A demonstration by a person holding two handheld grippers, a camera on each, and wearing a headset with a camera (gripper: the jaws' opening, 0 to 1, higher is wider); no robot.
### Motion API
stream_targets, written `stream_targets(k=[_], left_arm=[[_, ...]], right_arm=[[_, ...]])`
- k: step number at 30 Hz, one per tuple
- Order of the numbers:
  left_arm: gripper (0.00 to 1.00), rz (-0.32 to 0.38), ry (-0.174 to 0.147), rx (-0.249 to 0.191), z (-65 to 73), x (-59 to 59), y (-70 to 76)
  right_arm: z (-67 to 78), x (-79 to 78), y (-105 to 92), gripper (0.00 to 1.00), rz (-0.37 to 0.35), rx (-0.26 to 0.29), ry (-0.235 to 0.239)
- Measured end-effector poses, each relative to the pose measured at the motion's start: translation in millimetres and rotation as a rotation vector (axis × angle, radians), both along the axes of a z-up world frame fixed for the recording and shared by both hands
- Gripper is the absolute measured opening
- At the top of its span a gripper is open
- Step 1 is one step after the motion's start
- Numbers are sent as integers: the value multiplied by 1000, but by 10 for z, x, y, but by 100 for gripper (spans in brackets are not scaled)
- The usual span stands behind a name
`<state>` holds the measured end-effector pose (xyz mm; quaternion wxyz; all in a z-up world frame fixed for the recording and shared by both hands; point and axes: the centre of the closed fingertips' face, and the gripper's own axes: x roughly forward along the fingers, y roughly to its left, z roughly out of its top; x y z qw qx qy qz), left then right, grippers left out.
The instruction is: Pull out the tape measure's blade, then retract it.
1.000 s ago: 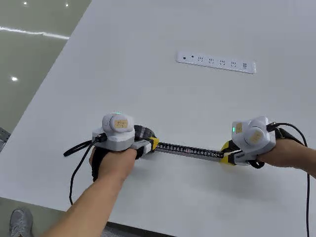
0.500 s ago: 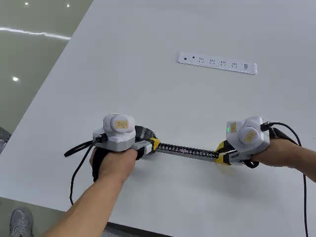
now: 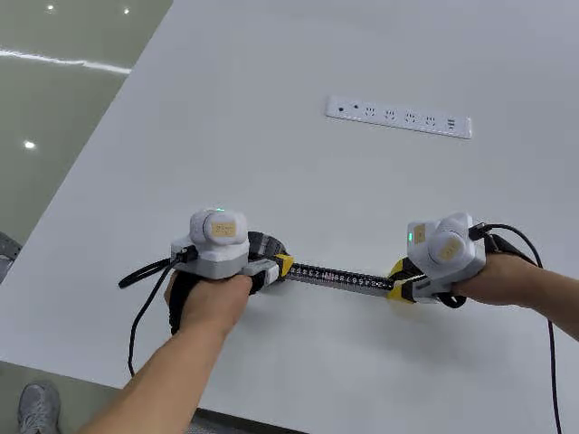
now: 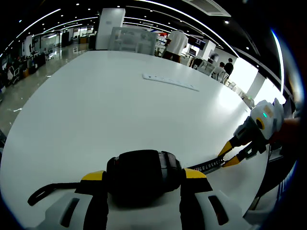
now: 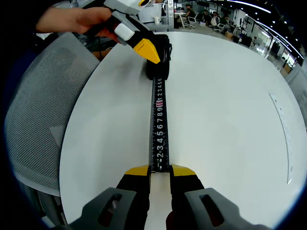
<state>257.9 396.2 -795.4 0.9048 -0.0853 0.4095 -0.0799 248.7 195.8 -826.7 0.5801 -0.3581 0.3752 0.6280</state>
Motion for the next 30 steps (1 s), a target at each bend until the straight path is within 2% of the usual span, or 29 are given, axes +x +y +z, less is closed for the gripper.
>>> stream_targets(k=[30], left_arm=[[56,-5,2,2,-8,2,1]], right_arm=[[0,-30,236,11,16,20,3]])
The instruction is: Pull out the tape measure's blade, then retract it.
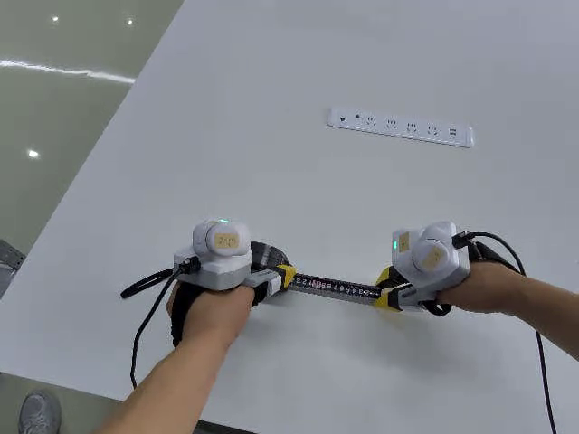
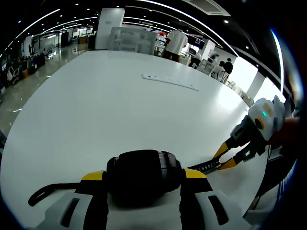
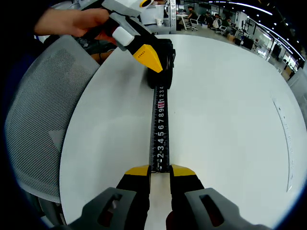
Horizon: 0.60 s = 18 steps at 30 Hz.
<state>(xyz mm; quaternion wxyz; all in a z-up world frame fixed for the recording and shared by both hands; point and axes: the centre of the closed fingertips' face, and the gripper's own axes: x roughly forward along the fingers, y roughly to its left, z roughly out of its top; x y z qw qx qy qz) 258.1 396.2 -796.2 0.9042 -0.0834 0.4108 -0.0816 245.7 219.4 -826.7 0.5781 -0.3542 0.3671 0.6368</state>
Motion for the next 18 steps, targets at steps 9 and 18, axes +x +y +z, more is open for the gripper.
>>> stream_targets(k=[9,18], left_arm=[[56,-4,-1,-1,5,-1,-1],[56,-6,-4,-2,5,2,1]], right_arm=[[0,-3,76,11,8,3,0],[-13,-5,154,11,10,9,-1]])
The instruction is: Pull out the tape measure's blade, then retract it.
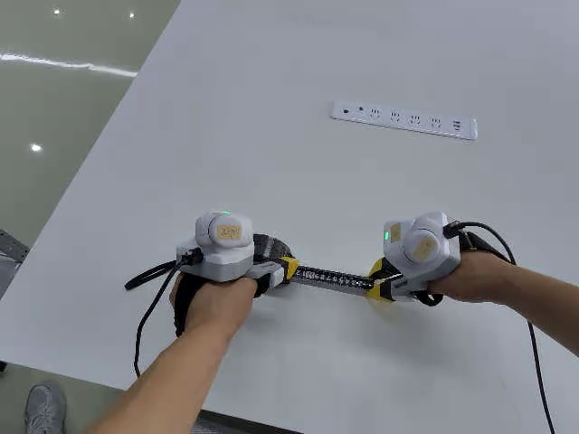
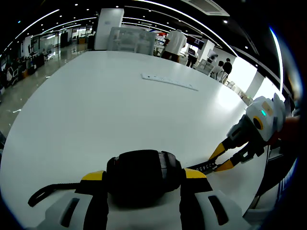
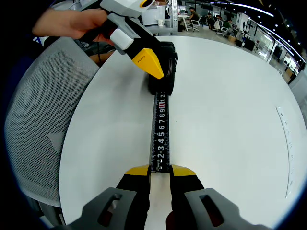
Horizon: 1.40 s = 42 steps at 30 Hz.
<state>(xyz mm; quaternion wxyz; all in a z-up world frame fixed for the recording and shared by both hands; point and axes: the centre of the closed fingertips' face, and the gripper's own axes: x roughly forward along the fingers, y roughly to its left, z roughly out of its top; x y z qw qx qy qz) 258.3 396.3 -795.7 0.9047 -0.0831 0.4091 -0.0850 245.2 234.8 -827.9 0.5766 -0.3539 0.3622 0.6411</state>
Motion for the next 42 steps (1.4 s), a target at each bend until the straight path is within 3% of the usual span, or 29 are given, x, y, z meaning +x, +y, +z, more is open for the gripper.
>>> stream_targets(k=[42], left_arm=[[55,-9,-9,-19,13,-32,-26]], right_arm=[[-3,-16,296,12,4,22,-16]])
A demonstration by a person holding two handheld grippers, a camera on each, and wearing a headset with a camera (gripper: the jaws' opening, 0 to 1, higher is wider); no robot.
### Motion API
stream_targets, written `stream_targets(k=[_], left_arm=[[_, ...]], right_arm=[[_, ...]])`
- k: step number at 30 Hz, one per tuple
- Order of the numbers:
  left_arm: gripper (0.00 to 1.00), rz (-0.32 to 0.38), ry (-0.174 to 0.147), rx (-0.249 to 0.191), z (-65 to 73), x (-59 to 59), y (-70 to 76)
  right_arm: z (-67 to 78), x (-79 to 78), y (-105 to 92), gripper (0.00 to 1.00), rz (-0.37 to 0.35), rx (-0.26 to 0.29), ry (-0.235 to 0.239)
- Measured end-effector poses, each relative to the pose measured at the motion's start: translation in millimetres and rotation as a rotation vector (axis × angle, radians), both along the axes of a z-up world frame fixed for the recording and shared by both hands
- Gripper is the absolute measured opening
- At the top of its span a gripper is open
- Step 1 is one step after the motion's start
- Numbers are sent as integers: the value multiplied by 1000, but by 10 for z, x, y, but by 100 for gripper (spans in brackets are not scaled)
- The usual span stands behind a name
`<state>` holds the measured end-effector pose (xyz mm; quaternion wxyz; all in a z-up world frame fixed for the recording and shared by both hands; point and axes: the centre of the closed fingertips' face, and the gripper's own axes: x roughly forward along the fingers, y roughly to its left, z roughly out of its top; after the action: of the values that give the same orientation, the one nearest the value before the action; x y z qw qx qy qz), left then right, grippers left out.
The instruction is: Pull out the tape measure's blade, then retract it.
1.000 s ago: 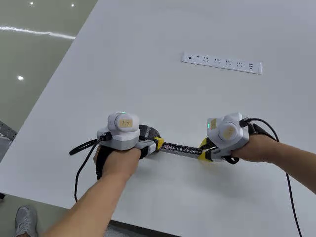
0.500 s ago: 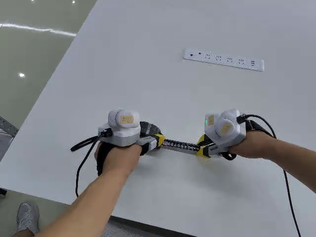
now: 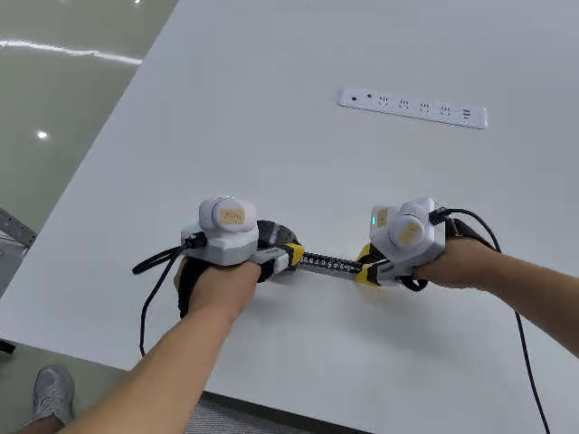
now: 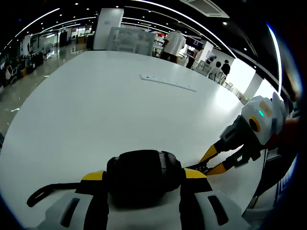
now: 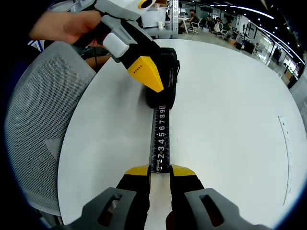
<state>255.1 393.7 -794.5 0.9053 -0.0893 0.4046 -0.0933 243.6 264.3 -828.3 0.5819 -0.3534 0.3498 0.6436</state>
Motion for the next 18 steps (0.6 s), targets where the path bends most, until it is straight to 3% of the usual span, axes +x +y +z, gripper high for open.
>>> stream_targets(k=[18], left_arm=[[55,-1,-3,-11,-7,2,-3]], right_arm=[[2,-2,90,12,-2,10,-6]])
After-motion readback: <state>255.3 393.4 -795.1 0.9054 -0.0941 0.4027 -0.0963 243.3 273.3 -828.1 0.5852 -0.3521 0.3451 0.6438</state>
